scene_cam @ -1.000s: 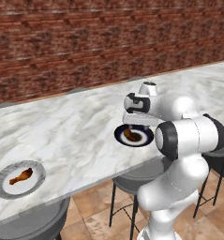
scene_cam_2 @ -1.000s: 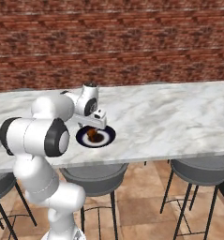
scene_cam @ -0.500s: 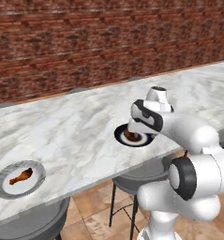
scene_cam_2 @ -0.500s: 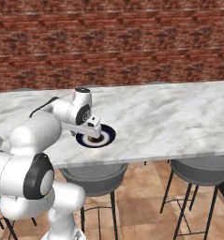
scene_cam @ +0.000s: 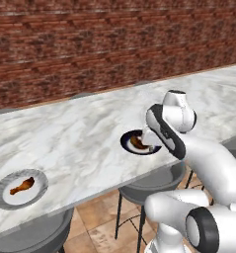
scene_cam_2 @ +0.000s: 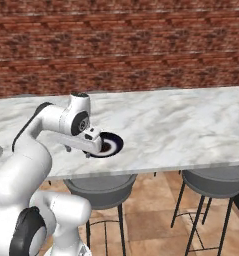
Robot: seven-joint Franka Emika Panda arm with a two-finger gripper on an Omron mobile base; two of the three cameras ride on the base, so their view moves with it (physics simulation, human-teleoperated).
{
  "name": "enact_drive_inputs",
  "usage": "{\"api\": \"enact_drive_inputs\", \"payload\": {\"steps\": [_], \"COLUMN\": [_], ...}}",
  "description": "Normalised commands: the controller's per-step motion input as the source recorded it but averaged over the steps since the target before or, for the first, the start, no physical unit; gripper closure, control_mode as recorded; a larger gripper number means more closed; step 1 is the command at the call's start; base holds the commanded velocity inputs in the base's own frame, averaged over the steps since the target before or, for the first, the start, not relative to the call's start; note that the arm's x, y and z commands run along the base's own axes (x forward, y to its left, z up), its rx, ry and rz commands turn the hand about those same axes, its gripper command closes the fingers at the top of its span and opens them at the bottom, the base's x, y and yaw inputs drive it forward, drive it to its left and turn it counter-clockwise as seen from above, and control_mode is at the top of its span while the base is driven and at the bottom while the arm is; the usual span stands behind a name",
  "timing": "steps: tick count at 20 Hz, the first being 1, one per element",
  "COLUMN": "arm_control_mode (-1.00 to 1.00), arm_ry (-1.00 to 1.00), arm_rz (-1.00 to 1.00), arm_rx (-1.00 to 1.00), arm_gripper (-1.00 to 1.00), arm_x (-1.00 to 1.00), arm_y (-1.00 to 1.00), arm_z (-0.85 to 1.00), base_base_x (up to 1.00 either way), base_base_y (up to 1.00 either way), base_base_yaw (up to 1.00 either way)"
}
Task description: Take the chicken drumsticks from the pan and place one on each plate on the dining counter.
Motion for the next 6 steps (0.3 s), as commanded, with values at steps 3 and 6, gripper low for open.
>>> {"api": "enact_drive_inputs", "payload": {"steps": [3, 6], "arm_control_mode": [-1.00, -1.00], "arm_ry": [0.06, -0.05], "arm_rz": [0.00, 0.00], "arm_rx": [-0.01, -0.17], "arm_gripper": [-1.00, -1.00], "arm_x": [-0.77, -0.80], "arm_y": [0.00, 0.03], "arm_z": [0.26, 0.04], "base_base_x": [0.00, 0.00], "base_base_y": [0.00, 0.00], "base_base_yaw": [0.00, 0.00]}}
